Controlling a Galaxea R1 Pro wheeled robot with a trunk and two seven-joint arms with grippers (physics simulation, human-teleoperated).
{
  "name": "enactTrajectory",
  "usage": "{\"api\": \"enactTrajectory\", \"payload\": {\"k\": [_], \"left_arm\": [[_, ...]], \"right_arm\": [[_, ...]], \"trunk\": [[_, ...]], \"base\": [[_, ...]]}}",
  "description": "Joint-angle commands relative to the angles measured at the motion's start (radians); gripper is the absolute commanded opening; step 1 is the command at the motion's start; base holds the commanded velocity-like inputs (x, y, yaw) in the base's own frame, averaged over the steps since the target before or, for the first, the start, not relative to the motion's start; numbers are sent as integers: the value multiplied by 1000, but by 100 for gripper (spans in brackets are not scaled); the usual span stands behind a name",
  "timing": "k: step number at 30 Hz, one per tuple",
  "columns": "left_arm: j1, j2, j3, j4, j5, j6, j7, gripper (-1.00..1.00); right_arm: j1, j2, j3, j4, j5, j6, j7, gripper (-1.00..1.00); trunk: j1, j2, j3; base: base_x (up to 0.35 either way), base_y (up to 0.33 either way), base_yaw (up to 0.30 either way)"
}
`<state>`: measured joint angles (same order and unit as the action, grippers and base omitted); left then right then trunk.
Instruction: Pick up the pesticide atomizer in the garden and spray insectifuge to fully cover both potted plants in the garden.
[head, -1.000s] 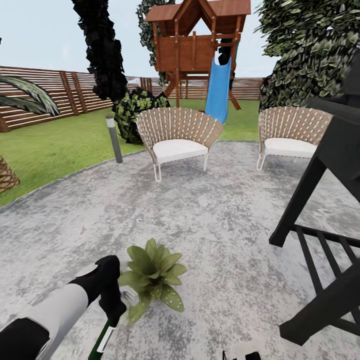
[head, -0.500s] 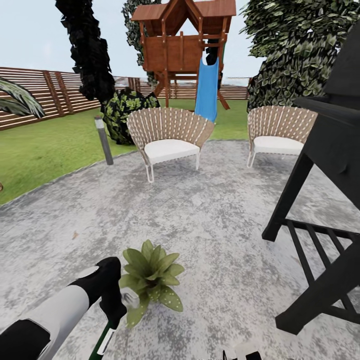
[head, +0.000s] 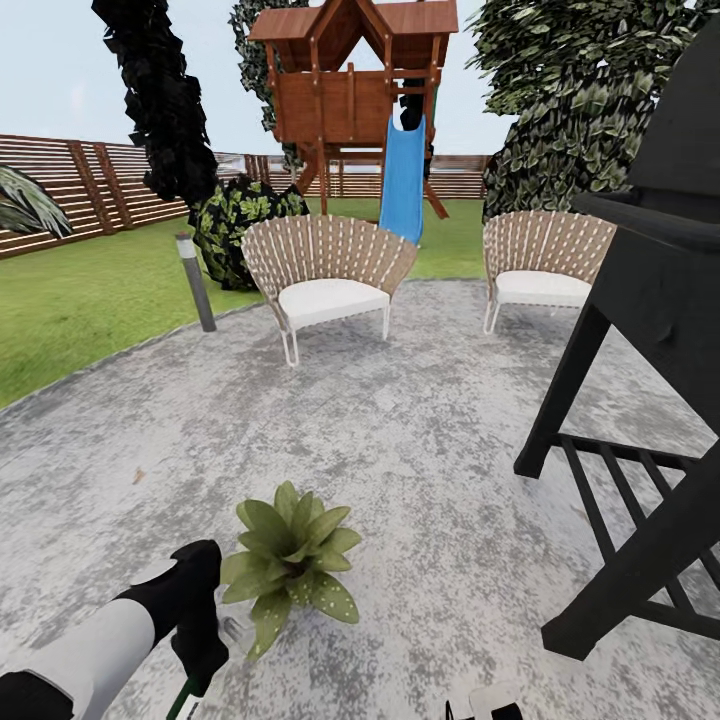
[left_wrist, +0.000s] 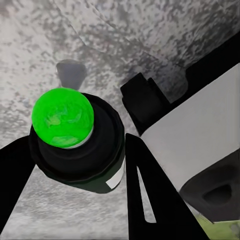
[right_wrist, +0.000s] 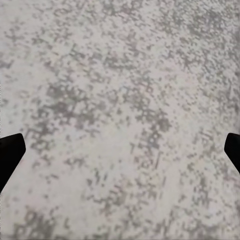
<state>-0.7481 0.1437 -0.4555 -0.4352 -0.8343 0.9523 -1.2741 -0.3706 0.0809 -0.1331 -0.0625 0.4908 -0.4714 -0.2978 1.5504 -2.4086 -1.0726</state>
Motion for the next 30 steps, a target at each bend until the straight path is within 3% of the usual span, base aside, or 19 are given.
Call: {"api": "enactTrajectory", "payload": {"k": [1, 8, 17, 24, 30], "left_arm": [[0, -1, -2, -6, -8, 9, -10, -100], [0, -12, -6, -17, -8, 10, -5, -100], [0, -12, -1, -18, -8, 10, -2, -100], [-2, -13, 1, -21, -9, 10, -1, -100], [-11, -12, 3, -48, -9, 12, -1, -100]], "right_arm": [[-1, 0, -8, 1, 11, -3, -4, 100], [-1, 0, -8, 0, 11, -3, -4, 100], [-1, 0, -8, 1, 11, -3, -4, 100], [-1, 0, -8, 0, 11, -3, -4, 100], [-1, 0, -8, 1, 11, -3, -4, 100]], "trunk": [[0, 0, -1], [0, 0, -1], [0, 0, -1], [0, 0, -1], [0, 0, -1]], "base": [[18, 26, 0], [41, 225, 0], [-3, 19, 0], [-271, 44, -11], [-154, 246, -245]]}}
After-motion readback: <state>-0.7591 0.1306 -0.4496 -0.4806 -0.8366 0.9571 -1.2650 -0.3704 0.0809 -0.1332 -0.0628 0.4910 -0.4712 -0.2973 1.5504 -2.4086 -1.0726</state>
